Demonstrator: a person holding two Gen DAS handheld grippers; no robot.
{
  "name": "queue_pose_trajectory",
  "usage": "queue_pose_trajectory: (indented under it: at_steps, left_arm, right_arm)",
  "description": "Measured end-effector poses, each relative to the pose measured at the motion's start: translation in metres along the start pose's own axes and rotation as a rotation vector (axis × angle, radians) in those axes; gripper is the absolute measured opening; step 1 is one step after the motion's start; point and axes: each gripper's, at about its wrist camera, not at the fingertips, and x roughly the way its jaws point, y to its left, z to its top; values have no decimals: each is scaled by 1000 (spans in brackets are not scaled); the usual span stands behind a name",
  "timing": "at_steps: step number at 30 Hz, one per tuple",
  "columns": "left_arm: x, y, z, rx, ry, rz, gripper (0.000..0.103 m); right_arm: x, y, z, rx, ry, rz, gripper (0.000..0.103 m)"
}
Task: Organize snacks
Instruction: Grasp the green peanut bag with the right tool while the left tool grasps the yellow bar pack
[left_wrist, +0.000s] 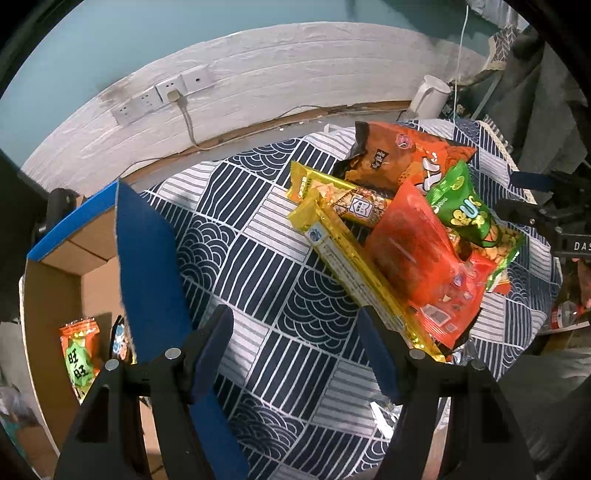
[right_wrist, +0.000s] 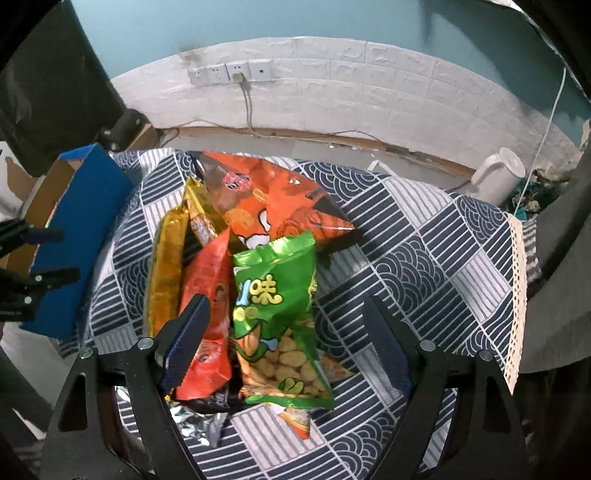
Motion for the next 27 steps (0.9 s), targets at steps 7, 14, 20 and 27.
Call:
queue_pose_trajectory:
  at_steps: [7, 14, 20, 27]
  left_arm:
    - [20, -4, 4, 9, 31, 18, 71]
    - [40, -16, 2, 27, 77, 6, 71]
    - [49, -26, 3, 21, 99, -31, 71]
    - [54, -38, 7, 19, 102, -56, 72]
  right_arm:
    - [18, 1, 0, -15, 48, 22, 85]
    - [37, 11, -5, -68, 99, 13, 85]
    - [49, 9, -10, -68, 127, 9, 82]
    - [50, 5, -14, -60, 146, 47, 46]
